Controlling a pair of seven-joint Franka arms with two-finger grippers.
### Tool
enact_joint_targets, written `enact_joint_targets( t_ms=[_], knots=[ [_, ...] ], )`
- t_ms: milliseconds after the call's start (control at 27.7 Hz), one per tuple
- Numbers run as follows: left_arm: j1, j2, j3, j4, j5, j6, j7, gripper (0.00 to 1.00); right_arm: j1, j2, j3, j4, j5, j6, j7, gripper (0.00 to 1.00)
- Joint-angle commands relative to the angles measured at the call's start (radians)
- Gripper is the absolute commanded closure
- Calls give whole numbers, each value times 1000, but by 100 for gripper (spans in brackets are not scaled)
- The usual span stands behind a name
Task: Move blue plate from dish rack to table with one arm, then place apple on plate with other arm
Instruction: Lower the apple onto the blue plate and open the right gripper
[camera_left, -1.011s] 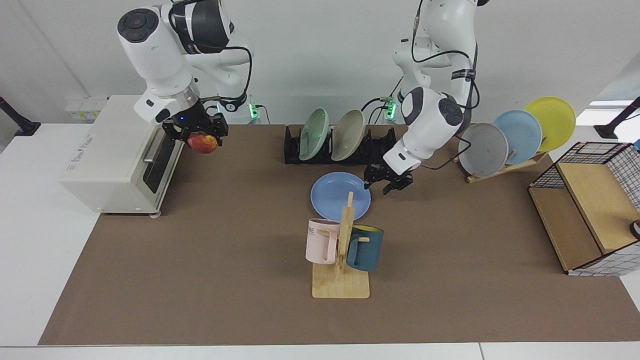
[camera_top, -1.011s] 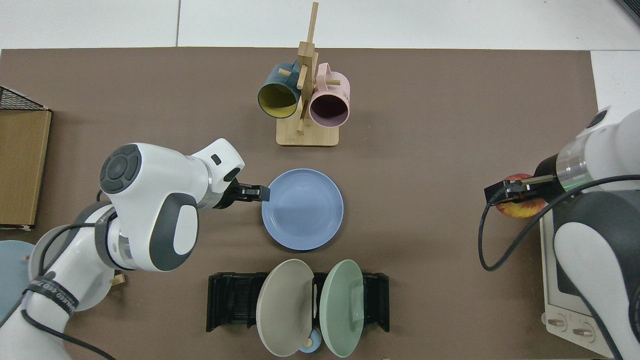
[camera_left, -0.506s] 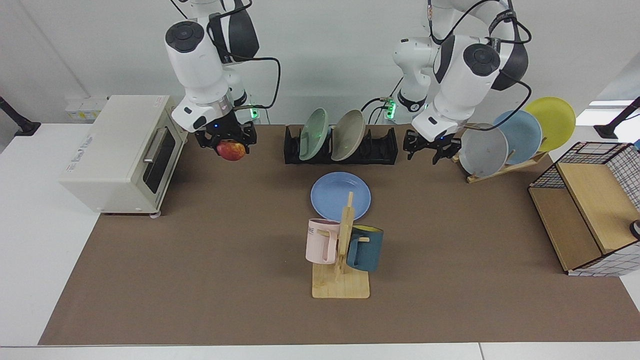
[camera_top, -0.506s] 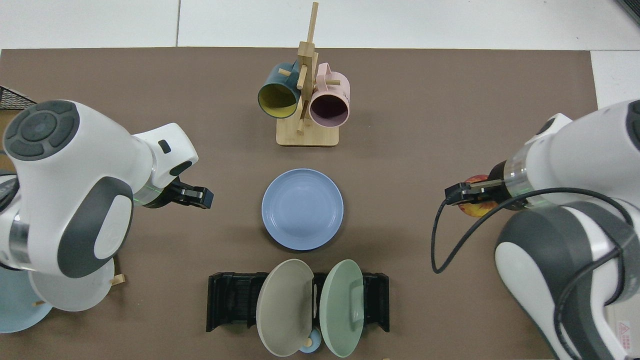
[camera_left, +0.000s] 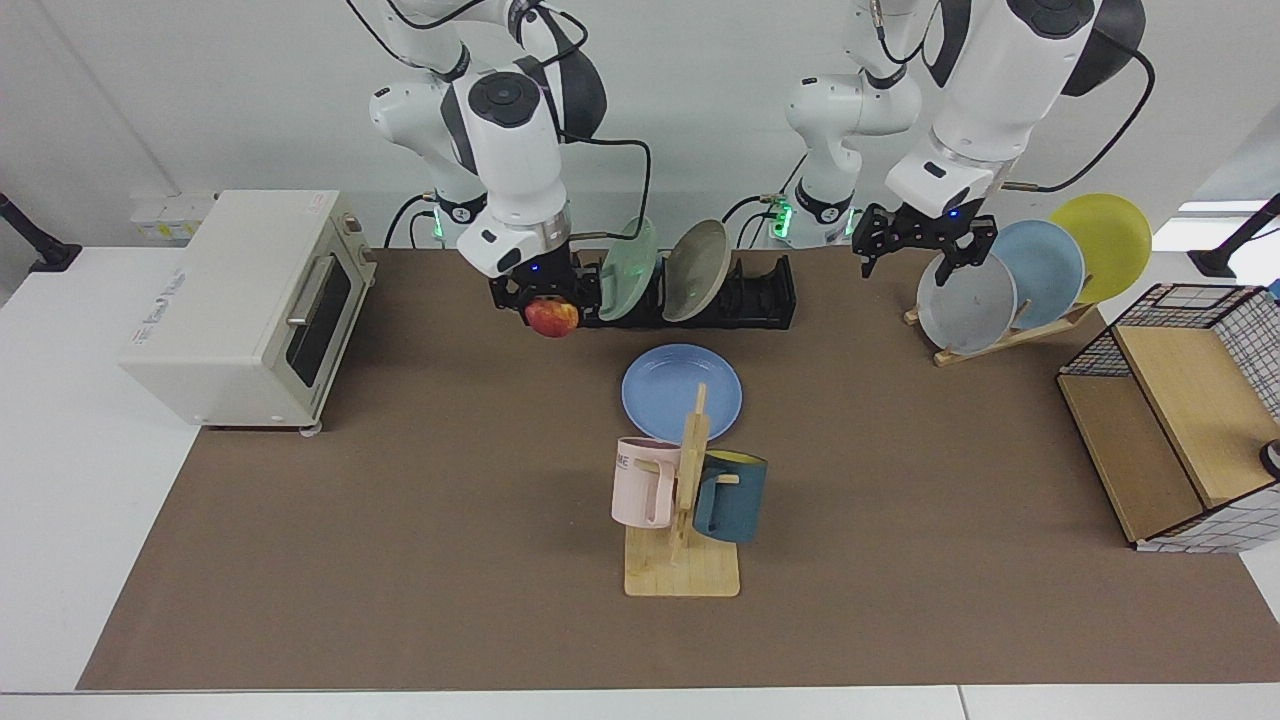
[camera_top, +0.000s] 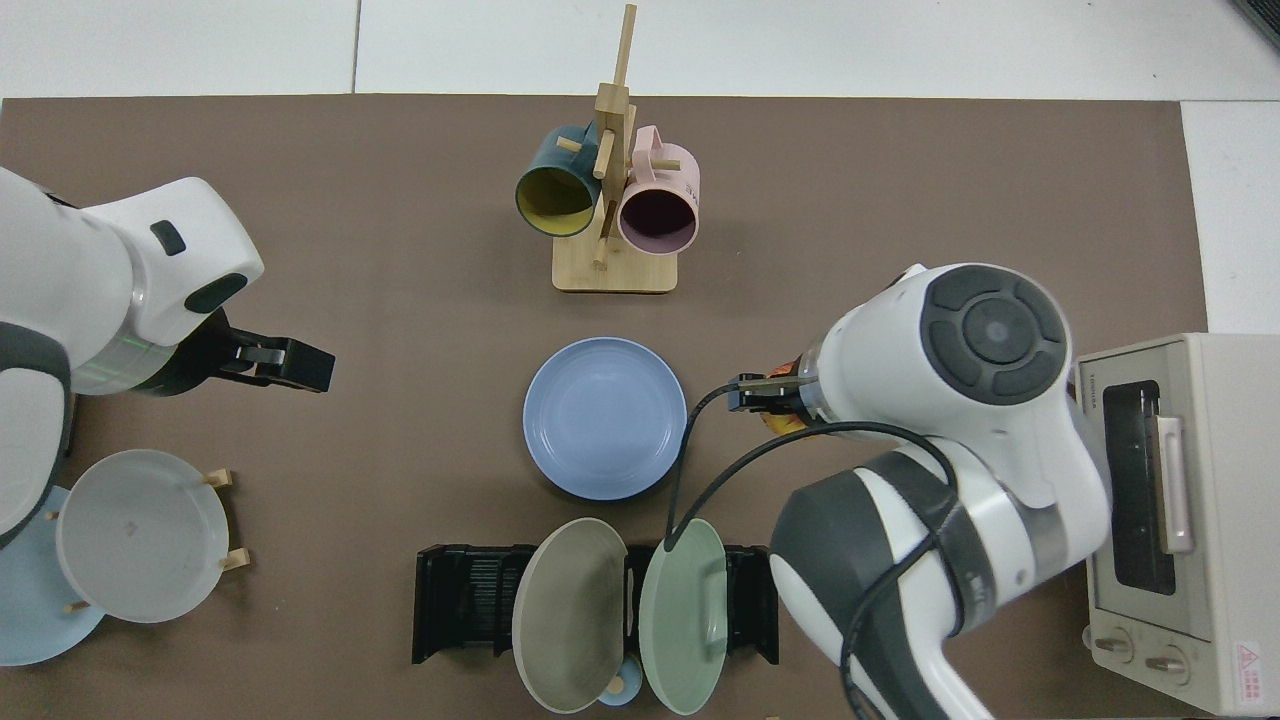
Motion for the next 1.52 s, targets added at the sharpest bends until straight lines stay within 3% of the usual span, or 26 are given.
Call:
enact_joint_targets(
  t_ms=[0,650,1084,1481],
  knots=[
    [-4,-7,18,1,9,-24,24,0,66,70,-6,39,2,50,119,100],
    [13,-9,21,7,14,-32,21,0,247,318,-15,170,-4,163,424,100],
    [16,-29,26,12,13,-35,16,0,252,415,-8,168,-6,249,423,100],
    [16,-29,28,12,13,-35,16,0,246,438,-6,157,17,306,416,99]
  ],
)
